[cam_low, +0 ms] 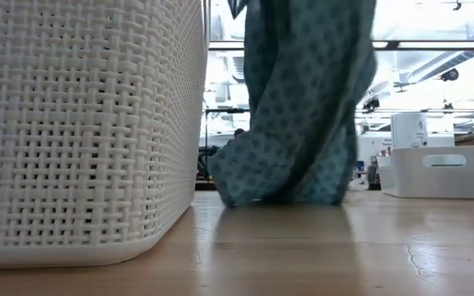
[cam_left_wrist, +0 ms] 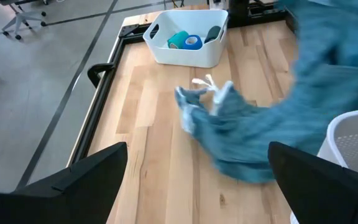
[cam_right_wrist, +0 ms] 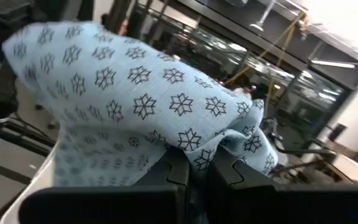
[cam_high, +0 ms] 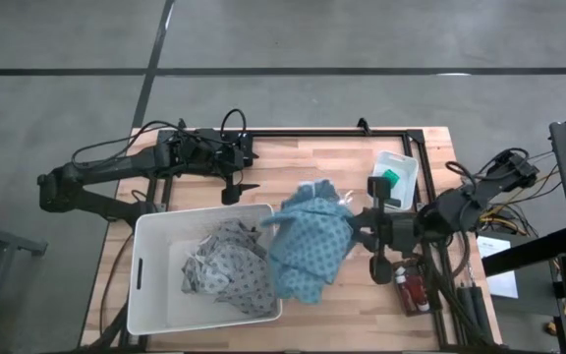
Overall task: Pick & Place Medicine items
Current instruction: Put the blue patient gown into the big white bin
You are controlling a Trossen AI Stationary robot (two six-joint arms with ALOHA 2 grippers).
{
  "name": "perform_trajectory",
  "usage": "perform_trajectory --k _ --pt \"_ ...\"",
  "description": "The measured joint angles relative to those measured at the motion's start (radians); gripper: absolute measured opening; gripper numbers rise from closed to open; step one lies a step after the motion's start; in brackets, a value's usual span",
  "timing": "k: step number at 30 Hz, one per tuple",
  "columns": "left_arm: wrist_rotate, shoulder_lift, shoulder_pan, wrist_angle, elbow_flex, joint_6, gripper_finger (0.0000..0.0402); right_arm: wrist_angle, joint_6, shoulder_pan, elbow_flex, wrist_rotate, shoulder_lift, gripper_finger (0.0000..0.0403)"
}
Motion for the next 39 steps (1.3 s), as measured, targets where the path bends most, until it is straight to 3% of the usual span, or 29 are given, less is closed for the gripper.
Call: perform_trajectory --k 14,19,31,39 --pt "0.000 0.000 0.000 0.000 0.000 0.000 0.0393 0.167 -0.030 -0.162 0.036 -0.311 0.147 0.0013" --pt "0.000 0.000 0.000 0.000 0.000 0.000 0.0393 0.197 -0.037 -0.227 0.121 -0.426 0.237 0.0013" --pt "0.000 0.000 0.000 0.000 0.000 0.000 0.0393 0.191 0.115 -0.379 0.386 -0.779 0.543 0.0013" --pt "0.000 0.000 0.000 0.000 0.000 0.000 0.0393 0.167 0.158 -0.389 0.570 -0.800 0.735 0.0013"
